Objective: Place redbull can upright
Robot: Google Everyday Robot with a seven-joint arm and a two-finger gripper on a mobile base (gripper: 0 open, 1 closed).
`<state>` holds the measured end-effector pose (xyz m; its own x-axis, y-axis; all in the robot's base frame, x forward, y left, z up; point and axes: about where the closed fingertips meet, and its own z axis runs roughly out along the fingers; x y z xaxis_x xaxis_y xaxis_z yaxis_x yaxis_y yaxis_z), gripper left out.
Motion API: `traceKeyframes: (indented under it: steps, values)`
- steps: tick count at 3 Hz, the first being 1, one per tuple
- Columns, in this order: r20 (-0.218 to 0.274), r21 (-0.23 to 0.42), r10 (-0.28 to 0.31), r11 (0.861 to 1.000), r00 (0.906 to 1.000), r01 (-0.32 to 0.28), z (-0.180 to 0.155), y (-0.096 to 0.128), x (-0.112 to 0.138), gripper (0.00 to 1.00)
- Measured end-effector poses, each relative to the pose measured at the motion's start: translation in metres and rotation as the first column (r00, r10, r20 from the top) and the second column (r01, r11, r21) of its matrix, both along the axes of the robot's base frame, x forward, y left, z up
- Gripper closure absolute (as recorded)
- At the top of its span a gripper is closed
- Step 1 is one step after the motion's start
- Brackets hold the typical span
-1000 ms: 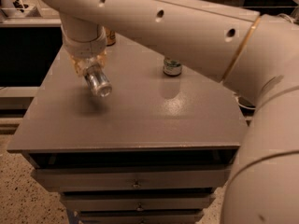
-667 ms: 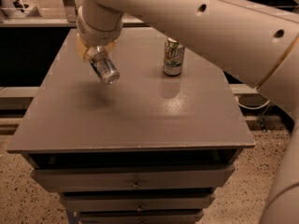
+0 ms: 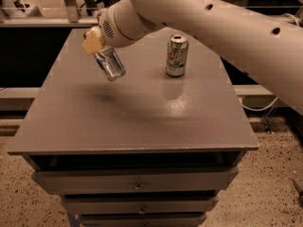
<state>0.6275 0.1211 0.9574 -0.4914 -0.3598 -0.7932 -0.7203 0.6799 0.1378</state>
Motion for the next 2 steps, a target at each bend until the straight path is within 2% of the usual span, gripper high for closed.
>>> traceKeyframes:
  steps: [1,2]
  values:
    - [0.116,0.153,0.042,0.986,0.9923,-0.06,0.013,0.003,0.003,1.0]
    - [0.259,0.279,0.01,0.957,0.9659,-0.084,0.031,-0.015,0.013,1.0]
